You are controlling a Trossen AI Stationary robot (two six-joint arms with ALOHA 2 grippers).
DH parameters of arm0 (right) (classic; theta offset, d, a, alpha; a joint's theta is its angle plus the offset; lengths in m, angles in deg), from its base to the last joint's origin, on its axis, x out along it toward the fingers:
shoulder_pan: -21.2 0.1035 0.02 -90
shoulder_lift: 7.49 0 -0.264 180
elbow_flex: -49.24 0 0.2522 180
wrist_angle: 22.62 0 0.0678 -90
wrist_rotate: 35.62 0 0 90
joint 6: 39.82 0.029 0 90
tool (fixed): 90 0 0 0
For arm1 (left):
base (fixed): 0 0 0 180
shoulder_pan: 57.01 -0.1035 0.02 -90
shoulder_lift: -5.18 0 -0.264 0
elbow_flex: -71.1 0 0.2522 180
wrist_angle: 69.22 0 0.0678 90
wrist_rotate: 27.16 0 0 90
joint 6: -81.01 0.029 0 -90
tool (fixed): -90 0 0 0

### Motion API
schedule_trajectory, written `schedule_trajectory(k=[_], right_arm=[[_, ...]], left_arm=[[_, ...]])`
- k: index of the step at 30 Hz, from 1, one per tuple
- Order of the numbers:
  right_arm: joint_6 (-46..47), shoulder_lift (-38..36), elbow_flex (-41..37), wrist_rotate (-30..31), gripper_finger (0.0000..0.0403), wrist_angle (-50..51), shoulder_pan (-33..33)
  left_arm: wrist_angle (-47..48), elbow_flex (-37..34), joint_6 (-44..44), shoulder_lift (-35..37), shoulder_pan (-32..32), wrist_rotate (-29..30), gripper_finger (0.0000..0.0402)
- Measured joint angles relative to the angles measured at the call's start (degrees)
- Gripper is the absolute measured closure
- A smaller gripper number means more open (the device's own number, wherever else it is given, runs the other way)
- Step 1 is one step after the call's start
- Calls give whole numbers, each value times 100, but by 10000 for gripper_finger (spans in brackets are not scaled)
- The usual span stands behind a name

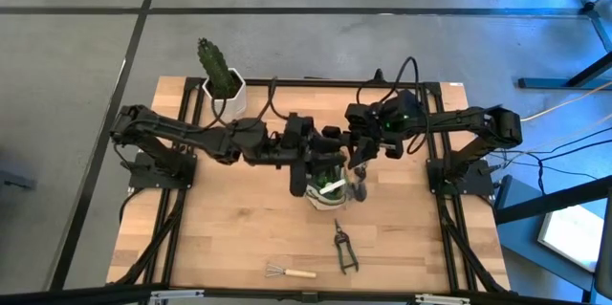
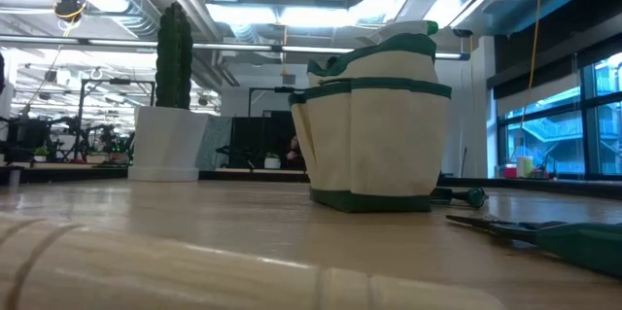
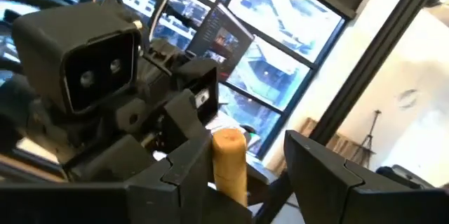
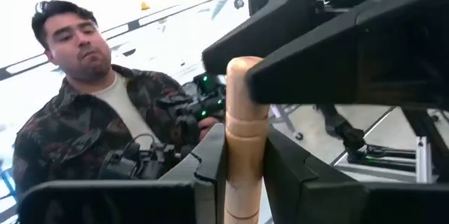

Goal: Pick & Place Garden tools in Gardening bag
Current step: Put the trowel into the gardening bag

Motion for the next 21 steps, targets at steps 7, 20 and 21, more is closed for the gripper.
schedule_trajectory(k=[7, 20, 21], right_arm=[[-29, -93, -2, -74, 336, -111, -55], [-175, -101, 571, 42, 336, -15, 234], [-205, -101, 621, 29, 336, -5, 268]], left_arm=[[321, 11, -167, 221, 711, 352, 229], [-508, -536, -555, -93, 1219, 1511, 229], [-907, -669, -462, -98, 1199, 1518, 229]])
